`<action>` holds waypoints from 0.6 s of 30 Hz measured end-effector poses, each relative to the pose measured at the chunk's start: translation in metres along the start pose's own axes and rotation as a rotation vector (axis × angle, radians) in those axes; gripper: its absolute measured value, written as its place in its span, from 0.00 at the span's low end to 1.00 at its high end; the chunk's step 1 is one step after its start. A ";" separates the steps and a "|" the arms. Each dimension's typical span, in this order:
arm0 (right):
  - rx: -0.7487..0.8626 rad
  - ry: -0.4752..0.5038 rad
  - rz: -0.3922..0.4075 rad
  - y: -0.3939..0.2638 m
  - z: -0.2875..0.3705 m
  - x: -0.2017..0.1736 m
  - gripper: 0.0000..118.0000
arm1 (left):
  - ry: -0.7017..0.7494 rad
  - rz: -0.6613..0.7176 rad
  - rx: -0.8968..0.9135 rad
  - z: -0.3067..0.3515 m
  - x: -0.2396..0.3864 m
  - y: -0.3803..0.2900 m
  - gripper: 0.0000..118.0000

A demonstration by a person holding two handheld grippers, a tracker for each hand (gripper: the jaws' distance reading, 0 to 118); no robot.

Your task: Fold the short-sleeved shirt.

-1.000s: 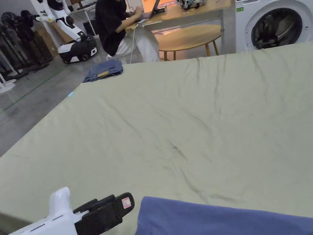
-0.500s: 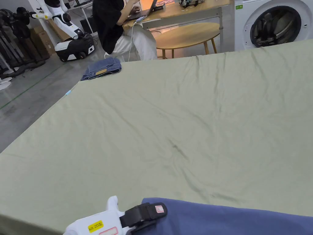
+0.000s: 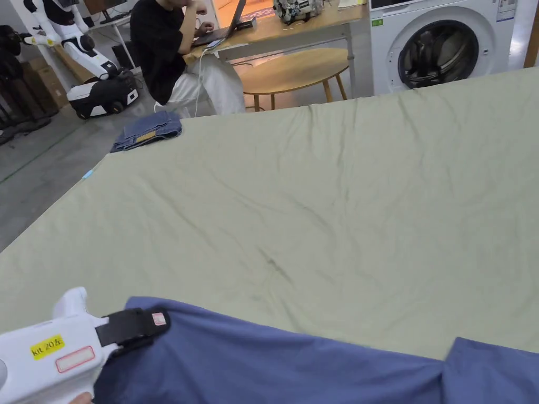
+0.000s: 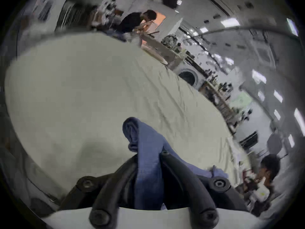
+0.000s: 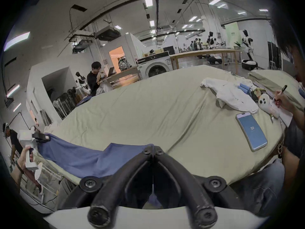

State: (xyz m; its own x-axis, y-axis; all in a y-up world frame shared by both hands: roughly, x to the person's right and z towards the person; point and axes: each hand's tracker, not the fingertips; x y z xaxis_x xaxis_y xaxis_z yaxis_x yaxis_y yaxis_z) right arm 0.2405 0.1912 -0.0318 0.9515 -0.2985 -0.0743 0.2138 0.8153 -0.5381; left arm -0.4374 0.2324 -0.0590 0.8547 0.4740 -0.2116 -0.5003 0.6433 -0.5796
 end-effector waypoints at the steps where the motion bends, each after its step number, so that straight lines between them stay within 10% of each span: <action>1: -0.003 0.007 -0.017 -0.001 -0.002 0.001 0.00 | -0.015 -0.015 -0.008 -0.001 0.016 0.000 0.01; 13: 0.014 0.011 -0.026 -0.005 0.013 -0.004 0.00 | -0.211 -0.264 -0.356 -0.163 0.184 -0.125 0.01; 16: 0.007 -0.006 -0.024 -0.009 0.016 0.002 0.00 | -0.353 -0.270 -0.390 -0.163 0.196 -0.136 0.53; 18: -0.002 -0.011 -0.040 -0.012 0.015 0.008 0.00 | -0.484 -0.240 -0.348 -0.147 0.197 -0.134 0.52</action>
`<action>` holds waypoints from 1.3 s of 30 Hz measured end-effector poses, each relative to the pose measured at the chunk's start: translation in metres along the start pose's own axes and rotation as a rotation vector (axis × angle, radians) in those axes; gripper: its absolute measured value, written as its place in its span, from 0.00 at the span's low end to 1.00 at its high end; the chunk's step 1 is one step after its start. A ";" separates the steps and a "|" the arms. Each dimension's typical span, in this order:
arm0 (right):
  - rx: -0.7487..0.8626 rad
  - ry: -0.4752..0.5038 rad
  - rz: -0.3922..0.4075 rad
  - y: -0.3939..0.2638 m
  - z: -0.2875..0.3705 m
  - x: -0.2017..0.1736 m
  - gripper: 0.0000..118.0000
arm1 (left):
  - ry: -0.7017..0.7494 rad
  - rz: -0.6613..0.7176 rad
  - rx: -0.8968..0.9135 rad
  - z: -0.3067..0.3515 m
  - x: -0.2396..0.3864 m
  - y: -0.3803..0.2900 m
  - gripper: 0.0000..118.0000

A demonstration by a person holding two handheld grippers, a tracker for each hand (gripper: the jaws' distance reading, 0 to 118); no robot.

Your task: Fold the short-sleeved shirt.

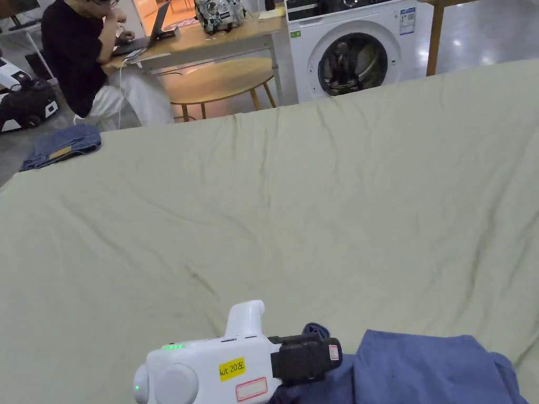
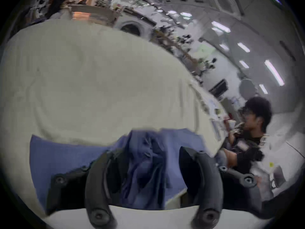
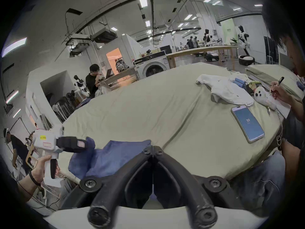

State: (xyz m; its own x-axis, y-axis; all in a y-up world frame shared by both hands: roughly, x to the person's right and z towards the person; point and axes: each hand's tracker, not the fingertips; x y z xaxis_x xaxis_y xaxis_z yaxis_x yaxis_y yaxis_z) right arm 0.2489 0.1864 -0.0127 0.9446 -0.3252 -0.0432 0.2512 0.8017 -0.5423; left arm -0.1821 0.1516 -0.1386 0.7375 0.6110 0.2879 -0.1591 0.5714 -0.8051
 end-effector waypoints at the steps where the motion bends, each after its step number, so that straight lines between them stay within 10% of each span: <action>1: -0.004 -0.005 -0.008 -0.002 -0.001 0.002 0.00 | -0.030 -0.018 0.036 0.009 0.004 0.001 0.52; 4: -0.013 -0.007 -0.029 -0.004 -0.004 0.007 0.00 | 0.046 -0.017 0.084 0.032 -0.001 0.006 0.49; 7: -0.014 0.002 -0.041 -0.005 -0.004 0.007 0.00 | 0.103 0.039 0.053 0.022 -0.016 0.000 0.00; 16: -0.035 0.002 -0.017 -0.010 -0.007 -0.001 0.00 | 0.072 0.029 -0.127 -0.052 -0.015 -0.039 0.00; 17: -0.037 0.004 -0.011 -0.010 -0.008 -0.003 0.00 | 0.056 0.039 -0.120 -0.042 -0.016 -0.035 0.02; 21: -0.052 0.010 -0.010 -0.009 -0.014 -0.004 0.00 | 0.042 0.001 0.063 0.037 -0.022 -0.023 0.61; 27: -0.077 0.029 -0.010 -0.011 -0.022 -0.004 0.00 | 0.138 0.214 0.193 0.128 -0.095 -0.018 0.62; 35: -0.085 0.038 0.009 -0.008 -0.020 -0.013 0.00 | -0.082 0.525 0.148 0.059 -0.156 -0.048 0.61; 39: -0.072 0.030 0.021 -0.006 -0.014 -0.011 0.00 | -0.132 0.611 0.220 0.065 -0.154 -0.054 0.05</action>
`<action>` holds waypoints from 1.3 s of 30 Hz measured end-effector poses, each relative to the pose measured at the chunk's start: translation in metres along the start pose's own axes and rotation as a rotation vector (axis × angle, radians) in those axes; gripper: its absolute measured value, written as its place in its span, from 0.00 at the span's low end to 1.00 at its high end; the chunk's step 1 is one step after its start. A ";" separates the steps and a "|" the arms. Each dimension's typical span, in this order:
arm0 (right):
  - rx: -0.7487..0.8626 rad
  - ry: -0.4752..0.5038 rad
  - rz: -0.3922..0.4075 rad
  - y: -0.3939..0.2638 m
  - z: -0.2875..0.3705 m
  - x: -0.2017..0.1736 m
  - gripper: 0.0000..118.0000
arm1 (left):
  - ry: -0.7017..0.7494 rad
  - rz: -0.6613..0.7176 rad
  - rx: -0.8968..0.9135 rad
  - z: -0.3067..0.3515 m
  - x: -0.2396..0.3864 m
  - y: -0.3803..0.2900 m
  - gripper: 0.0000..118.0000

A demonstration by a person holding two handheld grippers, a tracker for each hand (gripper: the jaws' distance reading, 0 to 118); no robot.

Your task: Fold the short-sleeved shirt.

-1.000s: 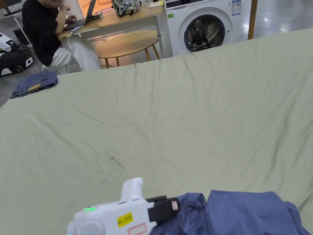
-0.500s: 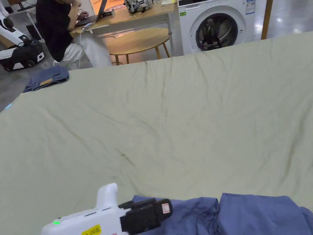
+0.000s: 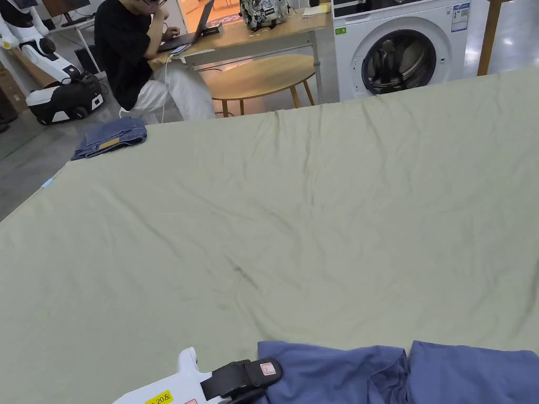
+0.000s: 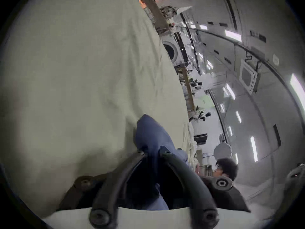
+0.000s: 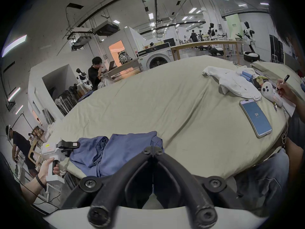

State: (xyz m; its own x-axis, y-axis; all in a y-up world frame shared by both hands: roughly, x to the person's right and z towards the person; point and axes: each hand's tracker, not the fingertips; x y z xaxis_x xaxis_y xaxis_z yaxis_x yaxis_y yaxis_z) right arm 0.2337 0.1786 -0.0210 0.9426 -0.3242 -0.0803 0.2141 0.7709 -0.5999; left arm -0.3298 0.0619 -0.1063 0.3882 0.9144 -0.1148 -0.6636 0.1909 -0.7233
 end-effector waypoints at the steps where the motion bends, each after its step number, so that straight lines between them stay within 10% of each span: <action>1: 0.000 0.005 -0.010 0.001 -0.001 0.002 0.00 | 0.020 -0.004 0.014 0.001 0.001 -0.001 0.05; 11: 0.001 0.009 -0.030 0.003 -0.002 0.005 0.00 | -0.131 -0.151 0.207 0.079 0.086 0.007 0.03; 14: 0.000 0.007 -0.023 0.002 -0.001 0.006 0.00 | 0.137 -0.401 0.235 0.091 0.149 0.012 0.03; 26: 0.014 -0.006 -0.014 -0.002 0.011 0.002 0.00 | 0.129 -0.671 -0.262 -0.117 0.174 -0.109 0.03; 29: 0.002 -0.026 0.003 -0.006 0.013 0.006 0.00 | -0.080 -0.617 -0.237 -0.110 0.179 -0.109 0.49; 32: -0.017 -0.030 -0.026 -0.012 0.010 0.013 0.00 | -0.088 -0.577 -0.162 -0.093 0.184 -0.097 0.46; 35: -0.023 -0.021 -0.066 -0.017 0.006 0.016 0.00 | 0.020 -0.550 -0.171 -0.103 0.171 -0.093 0.00; 39: -0.040 0.000 -0.064 -0.019 0.002 0.006 0.00 | 0.078 -0.563 -0.378 -0.146 0.145 -0.122 0.00</action>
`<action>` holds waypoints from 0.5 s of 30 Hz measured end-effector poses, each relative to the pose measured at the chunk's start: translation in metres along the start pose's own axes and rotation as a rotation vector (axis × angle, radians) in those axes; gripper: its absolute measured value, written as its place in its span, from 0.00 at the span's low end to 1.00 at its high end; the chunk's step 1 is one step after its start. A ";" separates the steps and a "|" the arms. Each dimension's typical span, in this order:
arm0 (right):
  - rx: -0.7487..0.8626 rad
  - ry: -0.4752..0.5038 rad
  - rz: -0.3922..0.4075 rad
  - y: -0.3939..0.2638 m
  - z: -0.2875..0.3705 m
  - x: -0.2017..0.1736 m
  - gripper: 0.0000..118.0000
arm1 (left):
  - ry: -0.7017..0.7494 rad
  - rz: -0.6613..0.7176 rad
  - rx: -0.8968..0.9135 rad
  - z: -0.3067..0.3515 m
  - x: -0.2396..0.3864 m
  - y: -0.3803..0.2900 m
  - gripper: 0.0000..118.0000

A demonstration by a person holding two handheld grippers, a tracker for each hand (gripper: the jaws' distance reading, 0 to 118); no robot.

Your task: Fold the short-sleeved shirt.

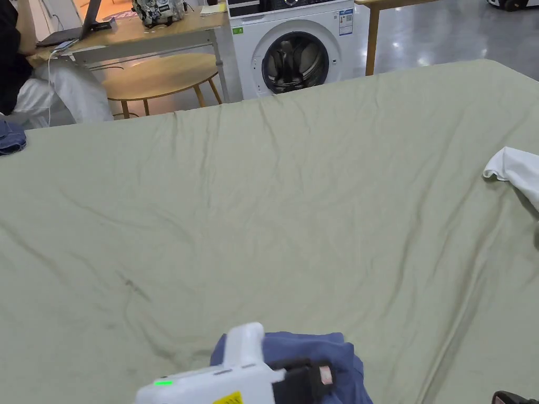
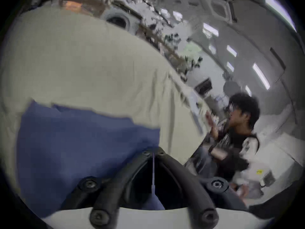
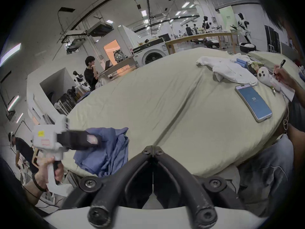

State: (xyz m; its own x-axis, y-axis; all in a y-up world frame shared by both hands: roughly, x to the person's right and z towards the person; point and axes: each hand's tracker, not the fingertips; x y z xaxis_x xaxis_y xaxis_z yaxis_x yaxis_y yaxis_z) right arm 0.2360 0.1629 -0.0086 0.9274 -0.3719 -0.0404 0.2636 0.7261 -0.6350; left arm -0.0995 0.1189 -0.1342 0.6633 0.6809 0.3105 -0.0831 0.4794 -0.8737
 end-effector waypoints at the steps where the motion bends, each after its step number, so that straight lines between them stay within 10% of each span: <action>1: -0.009 0.010 0.008 0.000 -0.002 -0.004 0.00 | 0.068 -0.024 -0.065 -0.016 0.001 -0.006 0.00; 5: -0.053 0.047 0.074 -0.002 -0.015 -0.024 0.00 | 0.079 -0.070 -0.111 -0.042 0.002 -0.018 0.00; 10: -0.124 0.166 0.064 0.001 -0.051 -0.048 0.00 | -0.001 -0.109 0.081 0.030 0.018 -0.004 0.53; 15: -0.252 0.302 0.087 0.004 -0.109 -0.075 0.00 | 0.081 -0.088 0.247 0.121 -0.002 0.002 0.61</action>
State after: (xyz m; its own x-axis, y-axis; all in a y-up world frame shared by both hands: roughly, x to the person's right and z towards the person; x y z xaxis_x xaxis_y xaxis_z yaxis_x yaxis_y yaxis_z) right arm 0.1383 0.1306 -0.0924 0.8134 -0.4961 -0.3037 0.0793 0.6118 -0.7870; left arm -0.1911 0.1852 -0.0909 0.7325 0.5887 0.3419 -0.1945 0.6623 -0.7236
